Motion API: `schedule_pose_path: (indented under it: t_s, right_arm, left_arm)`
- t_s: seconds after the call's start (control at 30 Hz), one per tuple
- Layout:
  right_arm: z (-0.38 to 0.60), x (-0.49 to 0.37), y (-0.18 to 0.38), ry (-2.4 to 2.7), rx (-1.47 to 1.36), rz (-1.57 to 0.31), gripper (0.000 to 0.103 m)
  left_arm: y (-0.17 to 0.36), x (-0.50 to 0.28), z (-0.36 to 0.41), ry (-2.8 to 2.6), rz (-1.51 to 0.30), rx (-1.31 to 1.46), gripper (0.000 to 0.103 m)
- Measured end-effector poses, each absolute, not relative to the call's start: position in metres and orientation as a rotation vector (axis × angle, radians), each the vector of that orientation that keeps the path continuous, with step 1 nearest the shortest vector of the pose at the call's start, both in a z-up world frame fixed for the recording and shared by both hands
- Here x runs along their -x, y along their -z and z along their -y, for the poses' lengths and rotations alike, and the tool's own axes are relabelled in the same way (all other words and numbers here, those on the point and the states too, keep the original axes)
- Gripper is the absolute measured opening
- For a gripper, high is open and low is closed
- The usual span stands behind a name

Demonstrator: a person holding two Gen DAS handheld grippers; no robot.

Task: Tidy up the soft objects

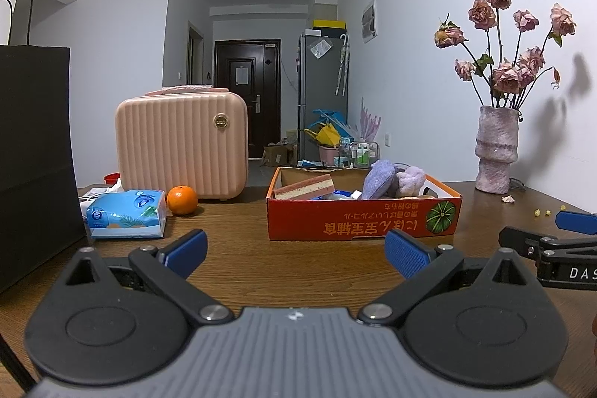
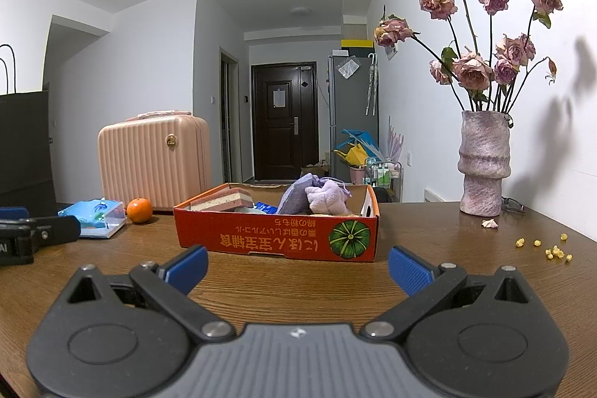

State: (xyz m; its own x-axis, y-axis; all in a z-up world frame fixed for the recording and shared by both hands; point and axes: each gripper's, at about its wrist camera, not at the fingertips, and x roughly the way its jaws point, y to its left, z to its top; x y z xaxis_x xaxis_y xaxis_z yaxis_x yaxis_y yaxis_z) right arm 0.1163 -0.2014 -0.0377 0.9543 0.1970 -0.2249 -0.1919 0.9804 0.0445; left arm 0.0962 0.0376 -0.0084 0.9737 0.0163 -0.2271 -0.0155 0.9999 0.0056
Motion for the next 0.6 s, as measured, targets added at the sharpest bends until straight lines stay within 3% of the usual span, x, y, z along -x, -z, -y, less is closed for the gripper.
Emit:
schedule_pose_path:
  t_s: [0.6]
  right_arm:
    - [0.2014, -0.1162, 0.0383, -0.197, -0.022, -0.230, 0.103]
  left_arm:
    - [0.0096, -0.0973, -0.0393, -0.017, -0.228, 0.012, 0.103]
